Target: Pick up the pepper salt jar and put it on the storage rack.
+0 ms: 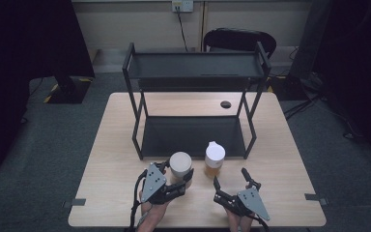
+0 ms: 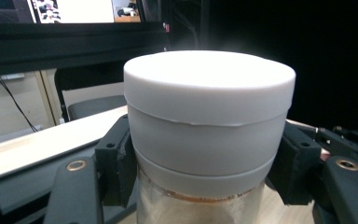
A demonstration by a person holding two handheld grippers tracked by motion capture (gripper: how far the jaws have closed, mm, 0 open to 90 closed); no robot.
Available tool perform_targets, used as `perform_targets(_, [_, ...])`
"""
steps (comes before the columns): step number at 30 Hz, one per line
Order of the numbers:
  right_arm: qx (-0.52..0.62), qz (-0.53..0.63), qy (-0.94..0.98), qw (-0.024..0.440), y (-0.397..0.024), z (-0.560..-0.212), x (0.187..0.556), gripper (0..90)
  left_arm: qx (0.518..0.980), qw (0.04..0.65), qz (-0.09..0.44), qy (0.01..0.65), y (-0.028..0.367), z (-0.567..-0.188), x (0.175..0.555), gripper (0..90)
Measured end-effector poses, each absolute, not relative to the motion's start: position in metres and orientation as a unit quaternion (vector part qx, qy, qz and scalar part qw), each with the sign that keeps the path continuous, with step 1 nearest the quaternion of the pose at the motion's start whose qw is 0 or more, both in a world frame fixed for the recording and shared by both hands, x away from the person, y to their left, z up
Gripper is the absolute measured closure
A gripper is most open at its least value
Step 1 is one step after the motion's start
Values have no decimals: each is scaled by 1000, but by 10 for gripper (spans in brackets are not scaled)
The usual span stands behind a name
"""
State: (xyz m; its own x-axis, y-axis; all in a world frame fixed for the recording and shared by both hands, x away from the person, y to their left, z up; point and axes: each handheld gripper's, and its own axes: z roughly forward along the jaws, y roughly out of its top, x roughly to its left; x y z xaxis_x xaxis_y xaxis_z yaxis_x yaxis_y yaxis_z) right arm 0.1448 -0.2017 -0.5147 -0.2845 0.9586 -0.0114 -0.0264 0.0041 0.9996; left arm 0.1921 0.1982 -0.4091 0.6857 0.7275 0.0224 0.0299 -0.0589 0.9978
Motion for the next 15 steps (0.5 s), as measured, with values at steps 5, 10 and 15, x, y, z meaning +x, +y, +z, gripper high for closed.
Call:
perform_targets(5, [414, 571, 562, 431, -202, -515, 145, 21, 669, 630, 278, 280, 200, -399, 195, 354])
perform_targets(10, [414, 571, 562, 431, -202, -515, 145, 21, 668, 632, 276, 280, 201, -389, 201, 354])
perform_targets(15, [414, 571, 562, 431, -202, -515, 145, 21, 667, 632, 276, 281, 205, -379, 205, 353])
